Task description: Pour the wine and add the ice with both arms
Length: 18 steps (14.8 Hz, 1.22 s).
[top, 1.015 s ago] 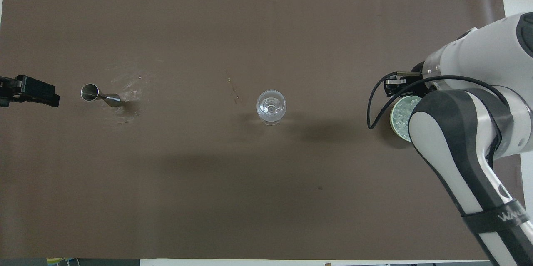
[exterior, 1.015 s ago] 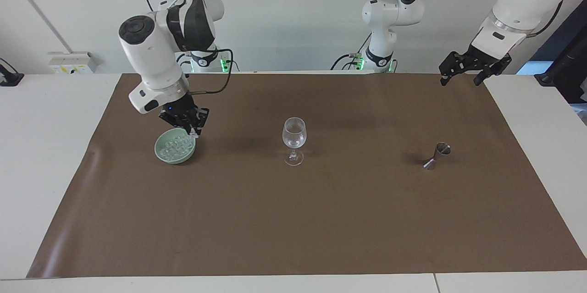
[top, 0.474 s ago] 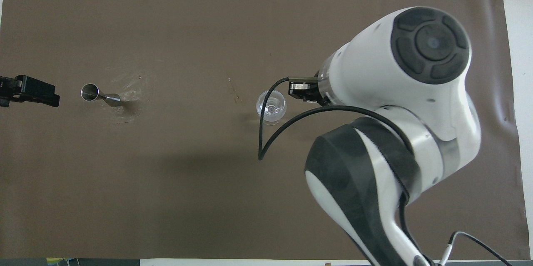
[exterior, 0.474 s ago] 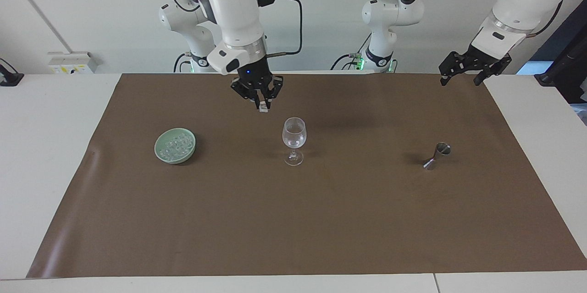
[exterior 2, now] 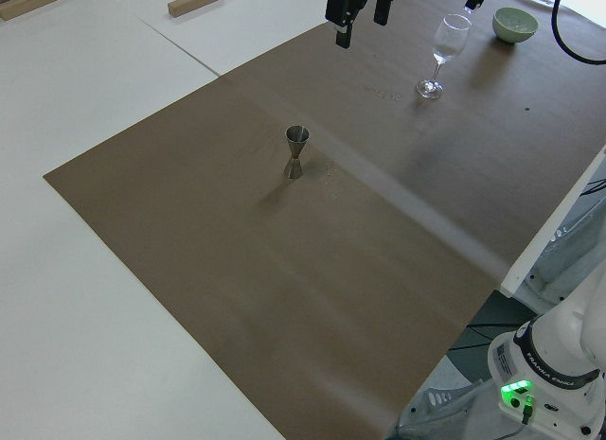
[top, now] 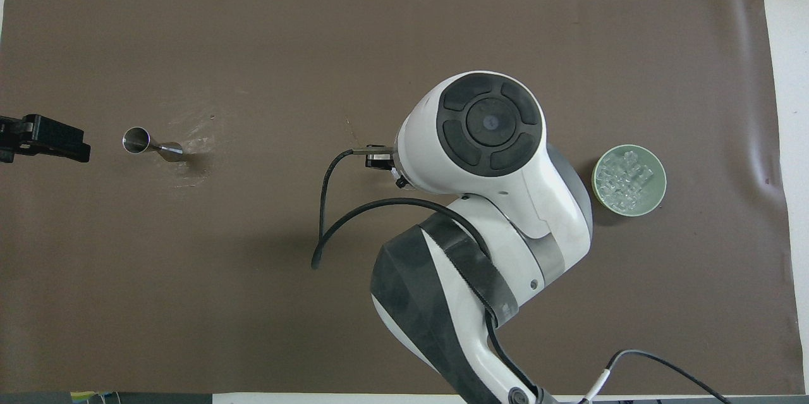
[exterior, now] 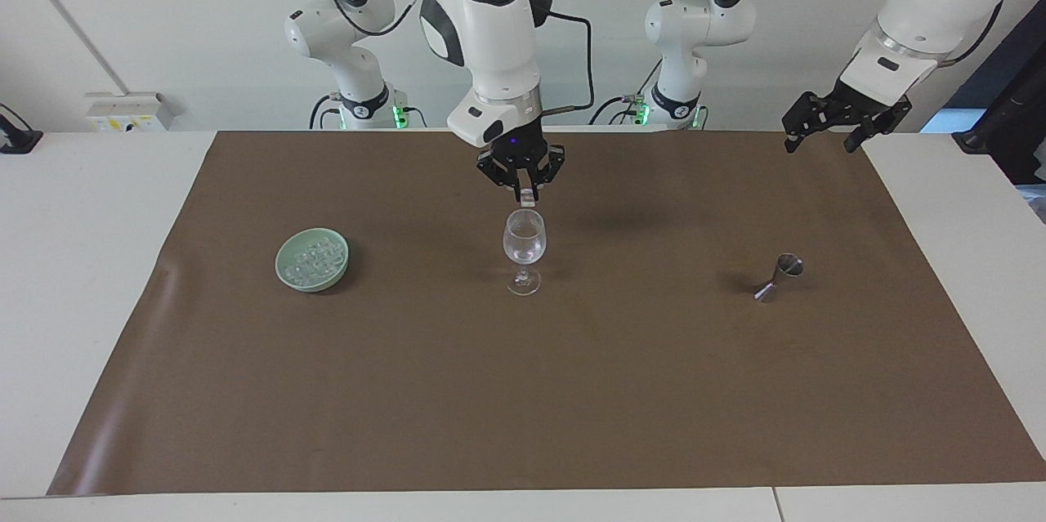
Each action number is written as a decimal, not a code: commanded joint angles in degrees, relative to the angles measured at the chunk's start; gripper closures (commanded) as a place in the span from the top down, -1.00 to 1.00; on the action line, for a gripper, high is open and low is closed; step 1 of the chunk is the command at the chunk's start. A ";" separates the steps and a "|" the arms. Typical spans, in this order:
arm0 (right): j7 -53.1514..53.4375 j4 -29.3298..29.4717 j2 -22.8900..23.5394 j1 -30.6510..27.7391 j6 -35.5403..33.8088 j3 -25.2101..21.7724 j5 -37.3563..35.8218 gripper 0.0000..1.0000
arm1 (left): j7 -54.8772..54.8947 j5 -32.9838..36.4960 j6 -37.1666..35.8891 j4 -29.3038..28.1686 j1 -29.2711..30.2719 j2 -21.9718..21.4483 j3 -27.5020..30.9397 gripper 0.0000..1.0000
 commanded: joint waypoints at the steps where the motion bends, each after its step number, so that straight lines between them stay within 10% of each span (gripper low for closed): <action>1: 0.94 0.36 0.53 -0.20 0.95 -0.32 -0.06 -0.82 | 0.24 -0.12 0.40 -1.28 0.13 -1.10 0.11 1.00; 14: 0.41 -7.11 -1.49 -1.35 8.78 -0.33 -0.14 -0.76 | 0.24 -0.12 0.40 -1.28 0.13 -1.10 0.11 1.00; 18: 0.41 -6.93 -1.50 -1.26 8.60 -0.33 -0.14 -0.40 | 0.24 -0.12 0.40 -1.28 0.13 -1.10 0.11 1.00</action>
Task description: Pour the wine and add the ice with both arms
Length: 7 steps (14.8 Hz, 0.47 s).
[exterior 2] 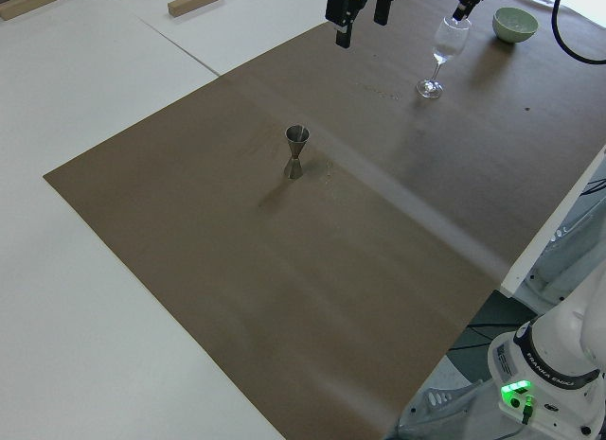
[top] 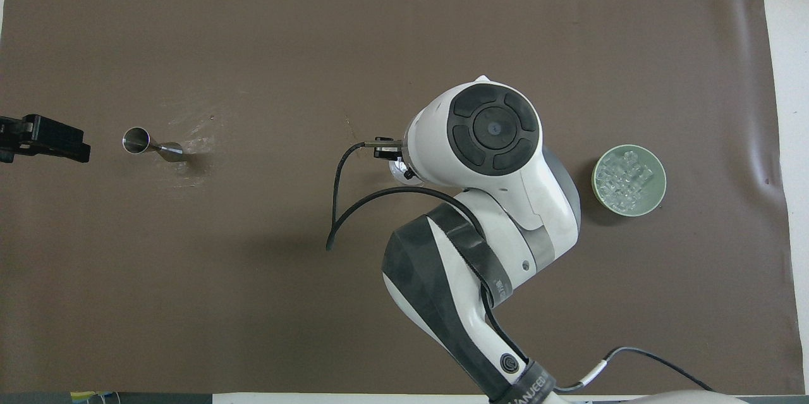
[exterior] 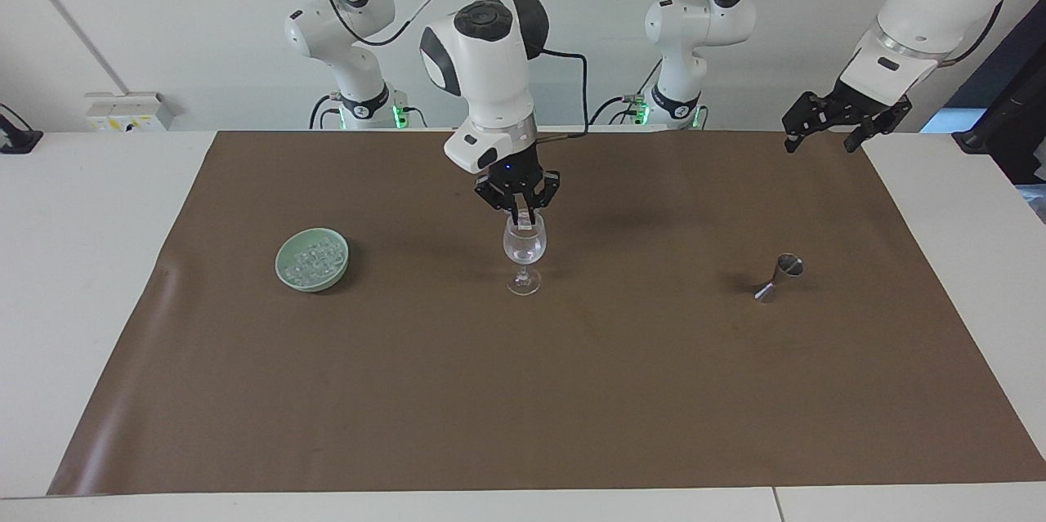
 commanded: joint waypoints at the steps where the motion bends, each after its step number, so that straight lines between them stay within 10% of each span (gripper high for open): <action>1: 0.40 -2.00 -1.80 -0.41 0.91 0.40 -0.14 -0.30 | 0.24 -0.12 0.40 -1.28 0.13 -1.18 0.11 1.00; 7: 0.48 1.58 -1.27 -0.32 -3.11 0.31 -0.32 -0.24 | 0.24 -0.12 0.40 -1.28 0.13 -1.10 0.11 1.00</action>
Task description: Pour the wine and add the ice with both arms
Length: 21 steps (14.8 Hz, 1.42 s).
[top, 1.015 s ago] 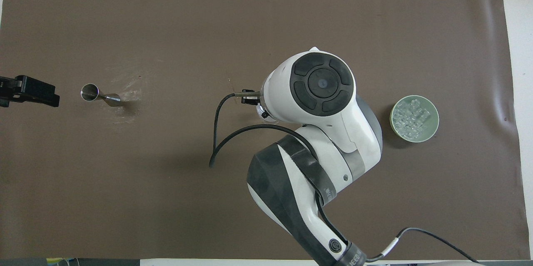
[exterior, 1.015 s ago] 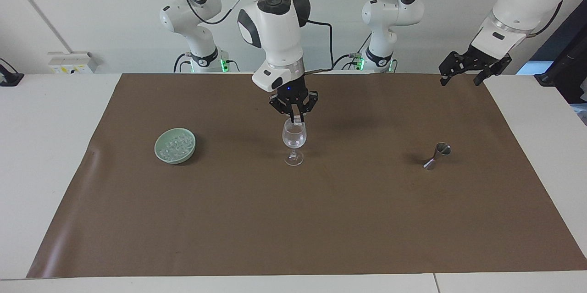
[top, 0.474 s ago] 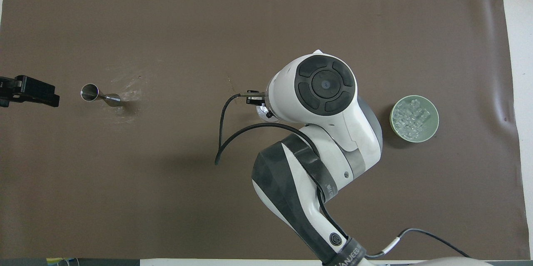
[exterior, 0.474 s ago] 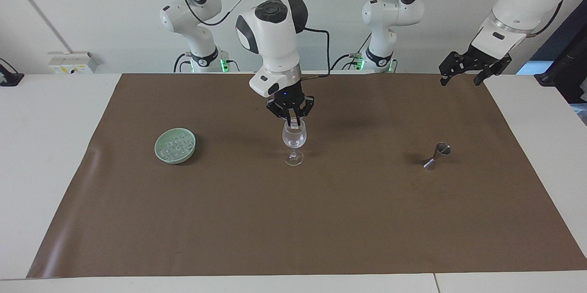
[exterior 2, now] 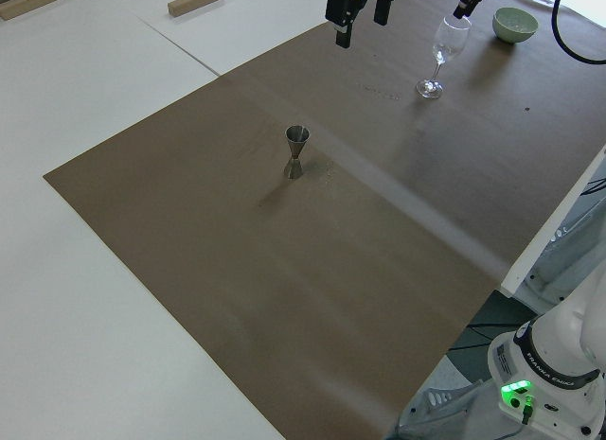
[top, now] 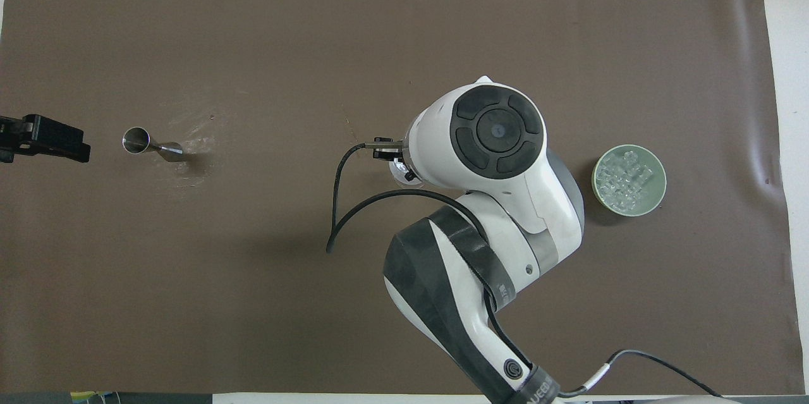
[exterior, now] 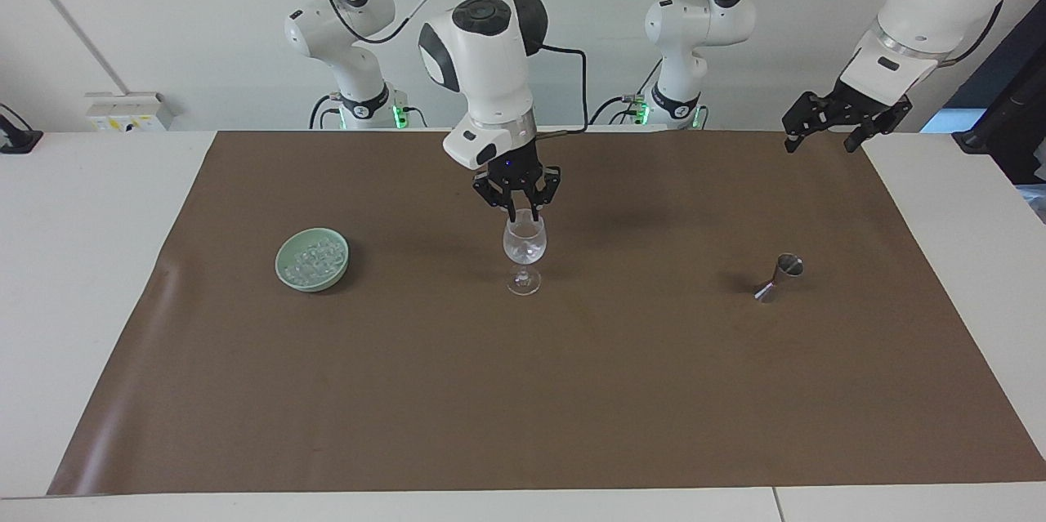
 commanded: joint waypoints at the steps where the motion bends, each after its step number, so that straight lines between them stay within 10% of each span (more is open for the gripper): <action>1: 0.48 3.30 -0.64 -0.66 -4.72 0.20 -0.74 -0.24 | 0.24 -0.12 0.40 -1.28 0.13 -1.09 0.11 1.00; 6: -0.04 5.43 -3.17 -4.34 -10.61 -0.42 -4.87 -0.06 | 0.24 -0.12 0.40 -1.28 0.13 -1.09 0.11 1.00; 13: -18.65 4.11 -12.05 -20.77 -25.37 -0.33 -4.79 0.96 | 0.24 -0.12 0.40 -1.28 0.13 -1.18 0.11 1.00; 21: -35.70 -0.81 -17.51 -37.48 -34.09 -0.33 -4.17 1.00 | 0.24 -0.12 0.49 -1.28 0.13 -1.18 0.11 1.00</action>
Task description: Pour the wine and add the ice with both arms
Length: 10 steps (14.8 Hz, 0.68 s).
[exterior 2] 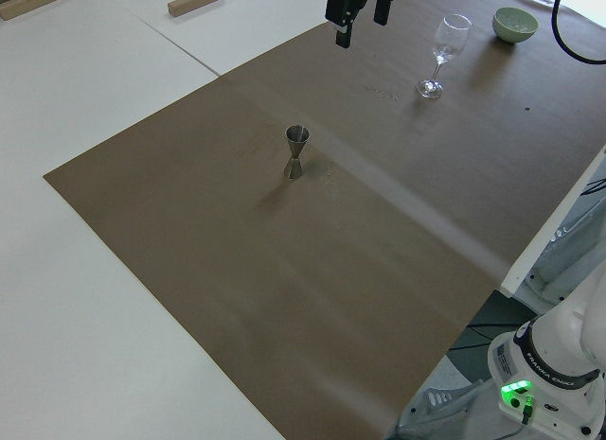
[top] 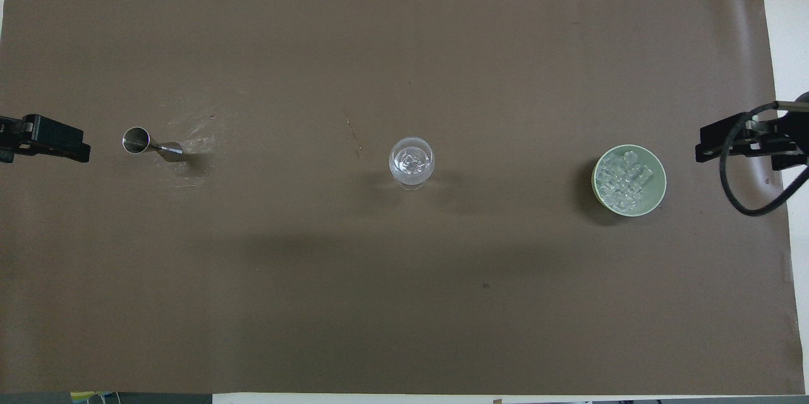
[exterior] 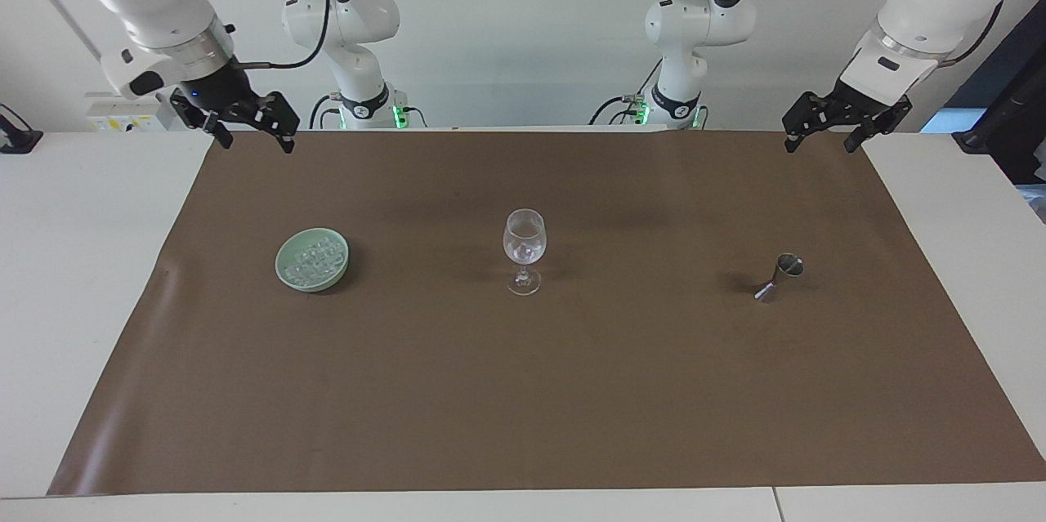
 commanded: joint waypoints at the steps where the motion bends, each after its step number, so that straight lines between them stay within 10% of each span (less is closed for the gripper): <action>1: -4.58 -2.40 -1.59 -2.84 -0.29 1.40 0.51 1.00 | 0.24 -0.12 0.40 -1.28 0.13 -1.10 0.11 1.00; 10: -7.49 -2.49 -1.42 -5.92 0.67 4.83 -0.01 1.00 | 0.24 -0.12 0.40 -1.28 0.13 -1.10 0.11 1.00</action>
